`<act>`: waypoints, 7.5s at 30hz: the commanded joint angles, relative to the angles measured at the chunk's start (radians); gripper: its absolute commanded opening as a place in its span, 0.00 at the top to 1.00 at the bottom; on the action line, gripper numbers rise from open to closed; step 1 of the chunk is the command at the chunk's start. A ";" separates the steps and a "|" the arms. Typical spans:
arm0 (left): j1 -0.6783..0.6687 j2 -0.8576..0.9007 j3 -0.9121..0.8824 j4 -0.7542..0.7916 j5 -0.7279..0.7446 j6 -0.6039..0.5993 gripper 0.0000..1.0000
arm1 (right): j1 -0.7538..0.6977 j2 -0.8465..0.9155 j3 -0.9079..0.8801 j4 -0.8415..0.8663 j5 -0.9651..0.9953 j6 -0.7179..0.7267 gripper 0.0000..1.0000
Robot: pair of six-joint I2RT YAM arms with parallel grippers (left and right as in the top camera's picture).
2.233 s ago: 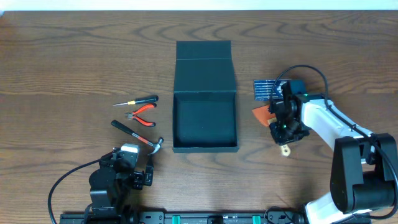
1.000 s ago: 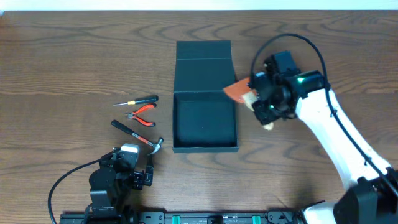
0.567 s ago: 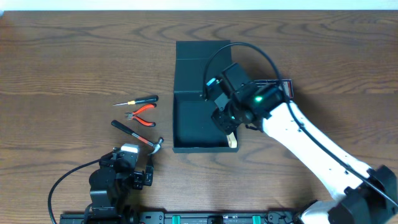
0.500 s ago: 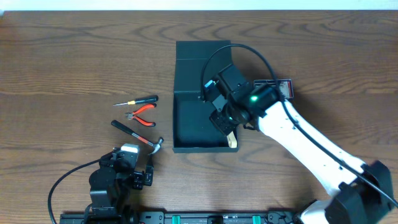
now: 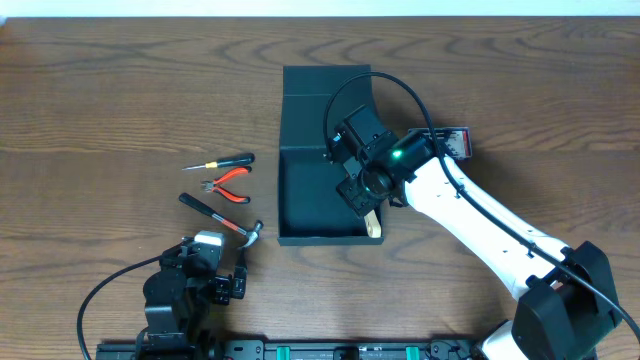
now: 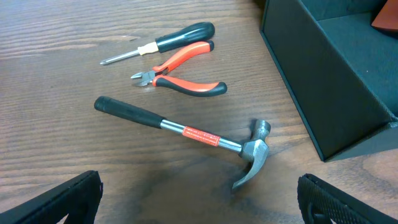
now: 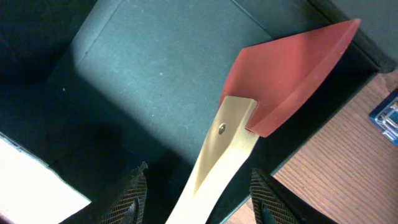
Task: Pack container
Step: 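Lift the scraper with the right gripper and lower it into the black box, then open the right gripper, release the scraper, and withdraw toward the screwdriver case, then grasp the clear screwdriver-set case with the right gripper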
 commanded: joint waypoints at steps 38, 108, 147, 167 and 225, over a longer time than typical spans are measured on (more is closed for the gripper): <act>0.006 -0.007 -0.009 0.003 -0.008 0.013 0.02 | 0.135 0.147 0.011 0.120 0.080 -0.171 0.83; 0.006 -0.007 -0.009 0.003 -0.008 0.013 0.02 | -0.249 -0.246 0.092 0.085 0.097 -0.345 0.01; 0.006 -0.007 -0.009 0.003 -0.008 0.013 0.02 | -0.619 0.406 0.326 0.177 -0.188 -0.306 0.96; 0.006 -0.007 -0.009 0.003 -0.008 0.013 0.02 | -0.659 0.505 0.325 0.196 -0.057 -0.263 0.99; 0.006 -0.007 -0.009 0.003 -0.008 0.013 0.01 | -0.537 0.019 0.290 -0.310 -0.221 -0.504 0.20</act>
